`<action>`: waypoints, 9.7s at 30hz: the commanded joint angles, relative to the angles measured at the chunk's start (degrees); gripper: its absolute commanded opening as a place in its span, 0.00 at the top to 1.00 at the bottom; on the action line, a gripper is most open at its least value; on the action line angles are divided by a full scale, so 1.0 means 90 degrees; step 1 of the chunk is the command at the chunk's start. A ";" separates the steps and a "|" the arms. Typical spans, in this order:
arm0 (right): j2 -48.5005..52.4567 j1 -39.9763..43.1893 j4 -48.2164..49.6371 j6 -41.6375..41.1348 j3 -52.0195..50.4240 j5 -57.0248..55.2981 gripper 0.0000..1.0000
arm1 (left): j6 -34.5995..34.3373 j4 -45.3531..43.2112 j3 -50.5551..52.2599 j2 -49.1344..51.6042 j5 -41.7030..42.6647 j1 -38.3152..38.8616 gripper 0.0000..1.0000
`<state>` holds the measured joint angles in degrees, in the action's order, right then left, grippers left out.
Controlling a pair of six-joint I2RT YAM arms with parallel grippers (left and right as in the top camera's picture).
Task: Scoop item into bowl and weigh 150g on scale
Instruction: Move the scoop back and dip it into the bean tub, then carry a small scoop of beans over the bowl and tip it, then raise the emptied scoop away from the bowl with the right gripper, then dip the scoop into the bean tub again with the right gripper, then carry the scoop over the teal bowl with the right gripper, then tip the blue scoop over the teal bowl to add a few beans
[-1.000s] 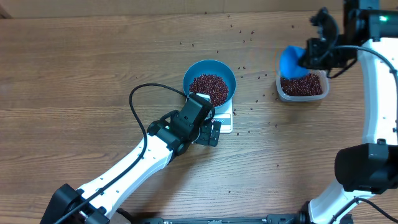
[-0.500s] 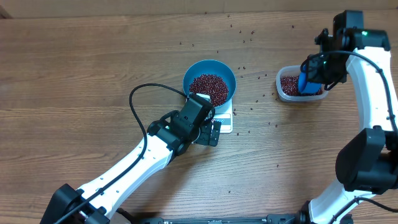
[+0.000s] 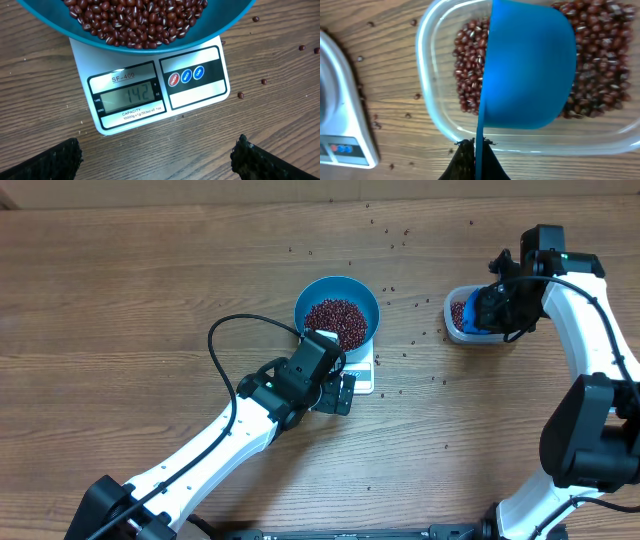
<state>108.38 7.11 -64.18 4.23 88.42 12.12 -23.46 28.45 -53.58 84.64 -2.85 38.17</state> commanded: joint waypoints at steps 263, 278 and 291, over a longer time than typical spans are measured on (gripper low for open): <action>-0.0328 -0.0221 -0.1387 0.1054 0.2331 0.3912 0.96 | 0.0061 -0.0019 0.0032 0.0000 -0.0034 0.0007 0.01; -0.0313 -0.3087 -0.1763 0.1056 0.3842 -0.0510 0.96 | 0.0061 -0.0019 0.0032 0.0000 -0.0034 0.0007 0.00; -0.0313 -0.3910 -0.1741 0.1239 0.3842 -0.1158 0.96 | 0.0061 -0.0019 0.0032 0.0000 -0.0034 0.0007 0.01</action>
<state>106.45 -27.18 -80.16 13.98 122.26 4.12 -23.44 28.45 -53.58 84.64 -2.83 38.17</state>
